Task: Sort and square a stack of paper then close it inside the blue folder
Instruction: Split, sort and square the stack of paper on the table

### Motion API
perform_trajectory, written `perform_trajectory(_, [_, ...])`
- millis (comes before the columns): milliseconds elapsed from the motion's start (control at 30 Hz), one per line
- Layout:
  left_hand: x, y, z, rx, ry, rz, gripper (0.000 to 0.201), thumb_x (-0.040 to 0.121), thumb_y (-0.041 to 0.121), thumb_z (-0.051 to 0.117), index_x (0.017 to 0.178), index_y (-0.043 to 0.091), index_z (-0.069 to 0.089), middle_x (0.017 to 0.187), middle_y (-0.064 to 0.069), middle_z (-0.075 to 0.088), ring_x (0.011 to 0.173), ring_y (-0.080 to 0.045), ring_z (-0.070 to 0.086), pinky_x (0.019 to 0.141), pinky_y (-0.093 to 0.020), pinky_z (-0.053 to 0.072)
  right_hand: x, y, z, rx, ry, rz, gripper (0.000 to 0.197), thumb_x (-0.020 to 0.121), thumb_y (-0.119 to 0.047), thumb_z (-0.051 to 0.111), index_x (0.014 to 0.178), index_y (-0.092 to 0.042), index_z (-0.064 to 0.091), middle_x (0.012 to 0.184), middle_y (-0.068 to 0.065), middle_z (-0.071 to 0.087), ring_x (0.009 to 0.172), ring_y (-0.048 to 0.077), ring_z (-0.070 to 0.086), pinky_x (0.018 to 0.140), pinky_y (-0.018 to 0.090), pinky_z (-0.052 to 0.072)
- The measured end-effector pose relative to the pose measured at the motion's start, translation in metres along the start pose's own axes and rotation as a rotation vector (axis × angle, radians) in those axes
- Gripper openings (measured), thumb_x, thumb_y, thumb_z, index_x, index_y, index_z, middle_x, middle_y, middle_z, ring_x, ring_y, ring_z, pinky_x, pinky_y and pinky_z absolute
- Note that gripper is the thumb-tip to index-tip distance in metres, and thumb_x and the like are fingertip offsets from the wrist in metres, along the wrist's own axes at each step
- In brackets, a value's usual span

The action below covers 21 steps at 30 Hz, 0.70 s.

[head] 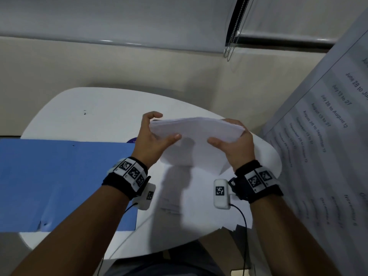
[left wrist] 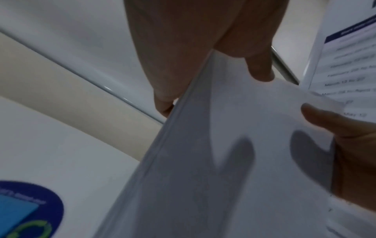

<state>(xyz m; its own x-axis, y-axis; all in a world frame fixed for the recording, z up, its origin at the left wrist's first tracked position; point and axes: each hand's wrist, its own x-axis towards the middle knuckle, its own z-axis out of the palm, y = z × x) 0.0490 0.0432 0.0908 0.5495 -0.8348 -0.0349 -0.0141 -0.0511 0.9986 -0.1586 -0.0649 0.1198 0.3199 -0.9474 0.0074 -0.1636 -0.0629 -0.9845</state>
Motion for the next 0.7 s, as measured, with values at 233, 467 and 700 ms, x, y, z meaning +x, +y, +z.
perform_trajectory(233, [0.002,-0.010,0.005,-0.064,0.034,-0.002,0.065,0.058,0.037,0.093,0.110,0.013,0.064,0.109,-0.009,0.069,0.099,-0.029,0.067,0.075,-0.039,0.059,-0.013,0.017,0.006,0.119,0.058,0.146,0.027,0.066,-0.003,0.087,0.080,-0.017,0.069,0.071,-0.016,0.073,0.070,0.000,0.070,0.063,0.016,0.053])
perform_trajectory(467, [-0.007,0.010,0.011,-0.201,0.111,0.049,0.036,0.080,0.043,0.071,0.094,0.011,0.065,0.088,0.008,0.066,0.078,-0.009,0.060,0.064,-0.021,0.048,-0.015,0.001,0.009,0.216,0.208,-0.013,0.007,0.077,-0.020,0.074,0.075,-0.023,0.067,0.071,-0.013,0.067,0.073,0.007,0.062,0.071,0.021,0.051])
perform_trajectory(700, [0.000,0.011,0.016,-0.102,0.165,0.125,0.027,0.088,0.039,0.070,0.093,0.015,0.061,0.091,0.005,0.065,0.082,-0.012,0.059,0.071,-0.028,0.048,-0.015,-0.003,0.011,0.124,0.241,-0.066,0.008,0.085,-0.015,0.071,0.082,-0.022,0.069,0.082,-0.012,0.069,0.085,0.010,0.064,0.083,0.034,0.054])
